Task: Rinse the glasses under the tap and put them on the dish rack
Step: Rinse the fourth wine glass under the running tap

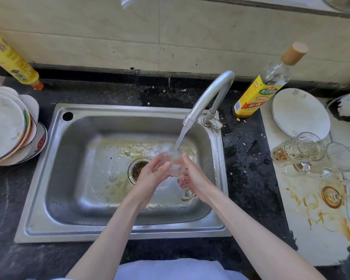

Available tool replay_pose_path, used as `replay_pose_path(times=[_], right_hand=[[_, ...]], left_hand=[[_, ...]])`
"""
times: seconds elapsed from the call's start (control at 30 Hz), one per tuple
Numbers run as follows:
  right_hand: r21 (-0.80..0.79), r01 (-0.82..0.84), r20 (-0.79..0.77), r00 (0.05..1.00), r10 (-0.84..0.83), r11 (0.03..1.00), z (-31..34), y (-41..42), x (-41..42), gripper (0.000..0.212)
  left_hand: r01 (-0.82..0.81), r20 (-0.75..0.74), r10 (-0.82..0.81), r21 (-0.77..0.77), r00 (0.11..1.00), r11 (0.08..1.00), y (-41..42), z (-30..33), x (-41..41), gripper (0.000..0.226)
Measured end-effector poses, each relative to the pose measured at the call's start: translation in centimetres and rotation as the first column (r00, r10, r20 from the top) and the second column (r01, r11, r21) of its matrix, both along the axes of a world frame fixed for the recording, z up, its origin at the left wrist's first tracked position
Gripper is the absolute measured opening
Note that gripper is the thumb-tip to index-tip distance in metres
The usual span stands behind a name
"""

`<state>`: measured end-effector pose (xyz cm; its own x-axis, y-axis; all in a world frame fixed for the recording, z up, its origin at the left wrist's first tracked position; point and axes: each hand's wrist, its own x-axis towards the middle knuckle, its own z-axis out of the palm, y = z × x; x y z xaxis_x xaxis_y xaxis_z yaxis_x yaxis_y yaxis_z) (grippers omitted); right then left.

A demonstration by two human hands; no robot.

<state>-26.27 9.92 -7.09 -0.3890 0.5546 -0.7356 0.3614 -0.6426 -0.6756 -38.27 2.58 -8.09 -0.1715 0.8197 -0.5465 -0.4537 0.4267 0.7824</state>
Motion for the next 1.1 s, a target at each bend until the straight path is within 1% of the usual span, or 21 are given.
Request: replay_pose_path(times=[0.07, 0.13, 0.23, 0.27, 0.33, 0.4, 0.43, 0.47, 0.5, 0.53, 0.57, 0.63, 0.7, 0.77, 0.83, 0.87, 0.93, 0.97, 1.03, 1.07, 1.1], right_hand=[[0.042, -0.017, -0.011, 1.0, 0.017, 0.999, -0.3, 0.0, -0.1, 0.058], [0.061, -0.054, -0.011, 0.998, 0.055, 0.997, -0.2, 0.1, -0.2, 0.069], [0.105, -0.085, -0.017, 0.996, 0.087, 0.991, 0.3, 0.1, -0.2, 0.071], [0.155, -0.097, -0.018, 0.995, 0.101, 0.983, 0.6, 0.0, -0.3, 0.068], [0.269, -0.127, -0.027, 0.99, 0.14, 0.955, 1.0, -0.2, -0.5, 0.052], [0.288, -0.122, -0.04, 0.989, 0.14, 0.95, 1.3, -0.6, -0.7, 0.035], [0.28, -0.098, -0.055, 0.992, 0.118, 0.955, 1.6, -0.7, -0.7, 0.033], [0.264, -0.072, -0.079, 0.992, 0.096, 0.962, 1.6, -0.8, -0.7, 0.036], [0.218, -0.043, -0.111, 0.992, 0.068, 0.975, 1.3, -0.8, -0.6, 0.044], [0.136, -0.024, -0.136, 0.99, 0.042, 0.99, 1.2, -0.7, -0.5, 0.055], [0.059, -0.02, -0.147, 0.989, 0.029, 0.998, 1.0, -0.5, -0.4, 0.066], [0.011, -0.057, -0.124, 0.991, 0.058, 0.998, 0.2, -0.2, -0.2, 0.075], [0.039, -0.071, -0.074, 0.995, 0.074, 0.997, 0.0, -0.2, -0.1, 0.075], [0.123, -0.07, -0.022, 0.997, 0.073, 0.99, 0.1, -0.4, -0.1, 0.072], [0.209, -0.104, 0.042, 0.994, 0.098, 0.972, 0.6, -0.7, -0.2, 0.056], [0.214, -0.12, 0.052, 0.992, 0.111, 0.969, 0.8, -0.9, -0.3, 0.05], [0.175, -0.098, 0.012, 0.995, 0.097, 0.98, 0.8, -1.3, -0.2, 0.051], [0.142, -0.077, -0.031, 0.996, 0.082, 0.987, 0.9, -1.3, -0.2, 0.054], [0.002, -0.066, -0.126, 0.99, 0.065, 0.998, 0.7, -0.9, 0.0, 0.069], [-0.061, -0.081, -0.131, 0.989, 0.072, 0.995, 0.6, -0.6, 0.2, 0.081], [-0.079, -0.103, -0.11, 0.989, 0.095, 0.992, 0.5, -0.4, 0.4, 0.088]], left_hand=[[0.057, -0.024, -0.056, 0.047, 0.998, 0.997, 0.4, 0.7, 0.1, 0.053], [0.108, -0.078, -0.104, 0.056, 0.992, 0.992, 0.7, 1.3, 0.3, 0.056], [0.095, -0.142, -0.086, 0.06, 0.986, 0.994, 1.3, 1.8, 0.4, 0.051], [0.06, -0.14, -0.051, 0.06, 0.989, 0.996, 1.4, 1.9, 0.5, 0.049], [-0.023, -0.144, 0.03, 0.047, 0.989, 0.999, 1.5, 1.8, 0.7, 0.047], [-0.043, -0.153, 0.049, 0.041, 0.987, 0.998, 1.4, 1.7, 0.8, 0.051], [-0.029, -0.145, 0.036, 0.049, 0.989, 0.998, 1.3, 1.8, 0.7, 0.056], [-0.005, -0.138, 0.013, 0.06, 0.99, 0.998, 1.3, 1.6, 0.5, 0.064], [0.03, -0.131, -0.022, 0.064, 0.991, 0.997, 1.2, 1.7, 0.2, 0.069], [0.065, -0.118, -0.057, 0.065, 0.991, 0.996, 1.1, 1.5, -0.1, 0.067], [0.094, -0.101, -0.087, 0.072, 0.991, 0.993, 1.1, 1.5, -0.3, 0.058], [0.15, -0.072, -0.144, 0.092, 0.987, 0.984, 1.1, 1.8, -0.3, 0.043], [0.144, -0.058, -0.139, 0.094, 0.989, 0.985, 1.1, 1.9, -0.1, 0.04], [0.054, -0.064, -0.049, 0.083, 0.997, 0.995, 1.3, 1.8, 0.2, 0.044], [-0.069, -0.086, 0.072, 0.033, 0.994, 0.997, 1.6, 1.5, 0.6, 0.048], [-0.117, -0.089, 0.118, 0.018, 0.989, 0.993, 1.6, 1.4, 0.7, 0.041], [-0.128, -0.072, 0.129, 0.022, 0.989, 0.992, 1.7, 1.5, 0.9, 0.029], [-0.115, -0.052, 0.116, 0.025, 0.992, 0.993, 1.7, 1.4, 0.8, 0.033], [-0.069, -0.012, 0.07, 0.044, 0.997, 0.997, 1.6, 1.3, 0.3, 0.059], [-0.032, 0.005, 0.031, 0.05, 0.999, 0.998, 1.5, 1.3, 0.1, 0.065], [-0.001, 0.018, 0.0, 0.053, 1.0, 0.999, 1.4, 1.2, 0.0, 0.066]])
